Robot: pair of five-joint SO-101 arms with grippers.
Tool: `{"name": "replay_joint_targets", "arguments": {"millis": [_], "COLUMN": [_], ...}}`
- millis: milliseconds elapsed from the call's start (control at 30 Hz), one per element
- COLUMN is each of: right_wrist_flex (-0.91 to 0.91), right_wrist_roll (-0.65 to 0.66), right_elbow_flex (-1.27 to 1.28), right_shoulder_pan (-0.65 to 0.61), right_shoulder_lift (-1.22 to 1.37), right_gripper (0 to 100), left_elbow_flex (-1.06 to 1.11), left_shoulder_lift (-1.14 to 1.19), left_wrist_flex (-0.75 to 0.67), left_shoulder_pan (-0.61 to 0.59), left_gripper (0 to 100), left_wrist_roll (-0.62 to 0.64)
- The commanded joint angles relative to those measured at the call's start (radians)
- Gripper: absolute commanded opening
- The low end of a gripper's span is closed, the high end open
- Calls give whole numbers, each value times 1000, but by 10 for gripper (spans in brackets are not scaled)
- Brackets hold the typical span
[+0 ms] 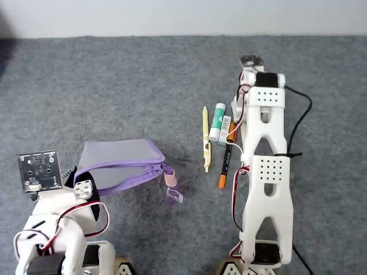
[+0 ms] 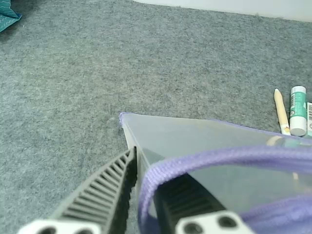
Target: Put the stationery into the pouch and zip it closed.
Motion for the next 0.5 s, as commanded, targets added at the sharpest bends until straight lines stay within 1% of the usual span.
{"name": "replay_joint_targets", "arguments": {"millis": [0, 133, 267, 400, 467], "right_wrist_flex": [45, 45, 44, 44, 44], "right_wrist_roll": [11, 11, 6, 3, 3], "right_elbow_flex": [0, 175, 434, 664, 755], "right_shoulder_pan": [-18, -53, -105, -174, -209], "right_shoulder_lift": [-182, -377, -642, -905, -1030], "right_gripper": [8, 8, 8, 8, 8], "left_elbow_flex": [-15, -31, -71, -131, -193], "left_shoulder_lift": [11, 12, 20, 137, 221], "left_wrist_flex": [-21, -20, -20, -12, -14], "left_shoulder_pan": [-2, 0, 2, 2, 3], "left_gripper": [12, 12, 12, 12, 12], "left_wrist_roll": [12, 12, 14, 17, 49]}}
